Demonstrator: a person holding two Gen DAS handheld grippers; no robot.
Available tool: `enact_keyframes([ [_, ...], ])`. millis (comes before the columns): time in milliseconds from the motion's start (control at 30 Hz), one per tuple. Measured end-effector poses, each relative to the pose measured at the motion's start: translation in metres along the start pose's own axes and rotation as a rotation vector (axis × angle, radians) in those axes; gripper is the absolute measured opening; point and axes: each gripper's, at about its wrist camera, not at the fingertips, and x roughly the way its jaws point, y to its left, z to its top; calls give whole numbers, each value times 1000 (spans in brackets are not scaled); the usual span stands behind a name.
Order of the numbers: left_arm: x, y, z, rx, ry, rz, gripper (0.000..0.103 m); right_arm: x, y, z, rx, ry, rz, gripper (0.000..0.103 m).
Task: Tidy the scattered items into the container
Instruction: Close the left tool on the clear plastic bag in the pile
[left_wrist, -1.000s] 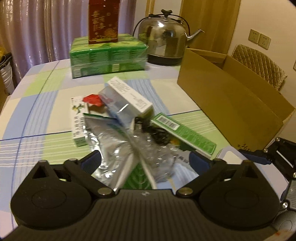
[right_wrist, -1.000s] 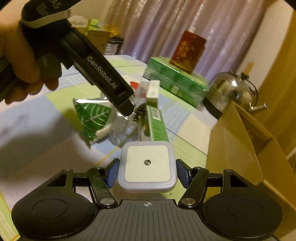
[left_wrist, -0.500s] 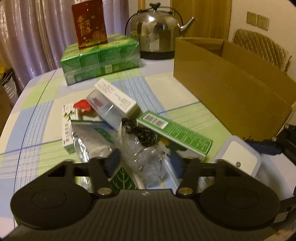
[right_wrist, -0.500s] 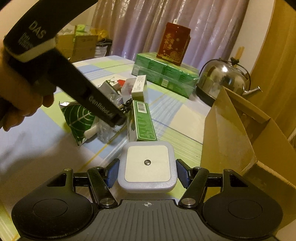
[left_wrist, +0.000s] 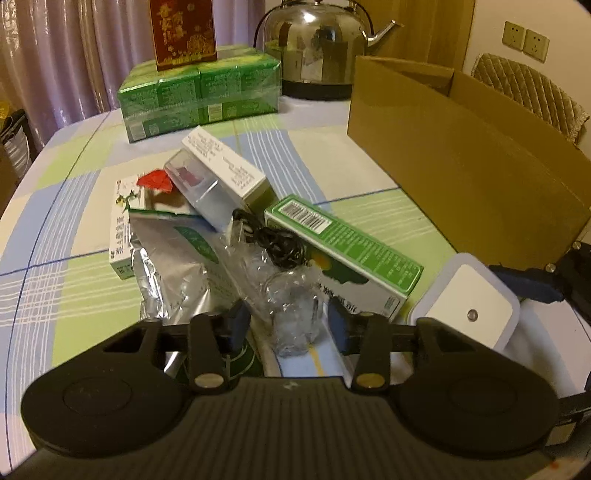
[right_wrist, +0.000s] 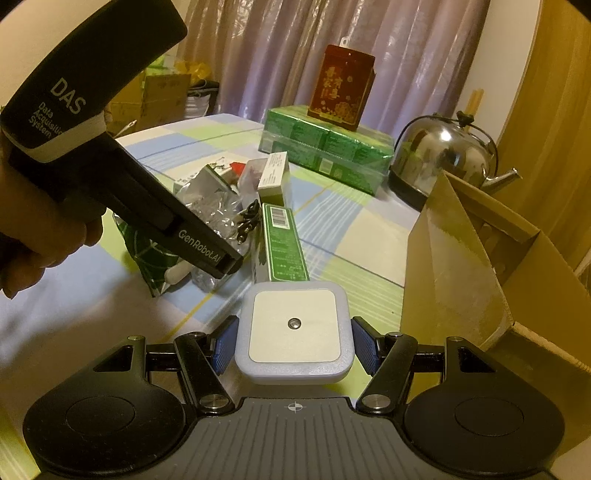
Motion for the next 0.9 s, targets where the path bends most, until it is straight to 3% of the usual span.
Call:
enact_keyframes([
  [567,-29,10,-16,-33,25,-69,26,-2,8,10,2,-11,12,62],
  [900,-17,11,-17,-37,22,-44,34,2,7,10,-5,-7,-9,62],
])
